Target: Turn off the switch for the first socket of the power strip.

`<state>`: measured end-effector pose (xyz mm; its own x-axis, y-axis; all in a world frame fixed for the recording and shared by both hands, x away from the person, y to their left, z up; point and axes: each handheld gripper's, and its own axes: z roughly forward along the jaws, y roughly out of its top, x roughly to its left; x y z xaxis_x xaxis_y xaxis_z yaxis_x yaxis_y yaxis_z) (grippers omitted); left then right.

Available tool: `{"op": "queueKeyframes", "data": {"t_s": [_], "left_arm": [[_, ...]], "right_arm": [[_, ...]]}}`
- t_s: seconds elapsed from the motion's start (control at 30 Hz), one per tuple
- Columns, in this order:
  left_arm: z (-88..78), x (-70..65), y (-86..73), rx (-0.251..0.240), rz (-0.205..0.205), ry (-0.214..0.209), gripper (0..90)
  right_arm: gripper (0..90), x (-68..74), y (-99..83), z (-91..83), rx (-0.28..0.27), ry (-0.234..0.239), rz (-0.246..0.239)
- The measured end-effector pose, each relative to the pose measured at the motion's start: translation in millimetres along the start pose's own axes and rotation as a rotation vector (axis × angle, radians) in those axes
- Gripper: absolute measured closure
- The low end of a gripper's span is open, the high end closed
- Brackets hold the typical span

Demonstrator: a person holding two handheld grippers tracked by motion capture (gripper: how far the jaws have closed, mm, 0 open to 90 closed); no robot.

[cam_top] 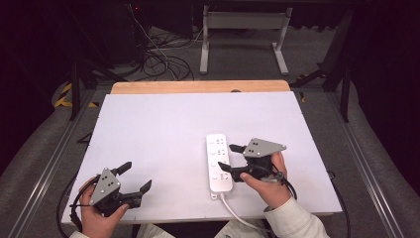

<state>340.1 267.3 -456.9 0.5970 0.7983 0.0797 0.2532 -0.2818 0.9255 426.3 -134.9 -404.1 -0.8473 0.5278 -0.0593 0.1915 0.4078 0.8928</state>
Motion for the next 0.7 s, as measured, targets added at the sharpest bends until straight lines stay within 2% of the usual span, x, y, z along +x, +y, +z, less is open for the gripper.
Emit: {"op": "queueKeyframes", "data": {"t_s": [0.4,0.67,0.7], "left_arm": [[-1.2,0.6,0.5,0.000,0.002,-0.003,14.5],[-1.6,1.0,0.7,-0.001,0.007,-0.001,14.5],[-1.5,0.9,0.6,-0.002,0.003,-0.002,14.5]], "right_arm": [[24.2,-29.7,-15.6,-24.6,-0.018,-0.086,0.073],[20.8,-44.3,-32.8,-35.7,-0.027,-0.118,0.109],[20.8,-49.6,-40.6,-38.6,-0.031,-0.121,0.127]]}}
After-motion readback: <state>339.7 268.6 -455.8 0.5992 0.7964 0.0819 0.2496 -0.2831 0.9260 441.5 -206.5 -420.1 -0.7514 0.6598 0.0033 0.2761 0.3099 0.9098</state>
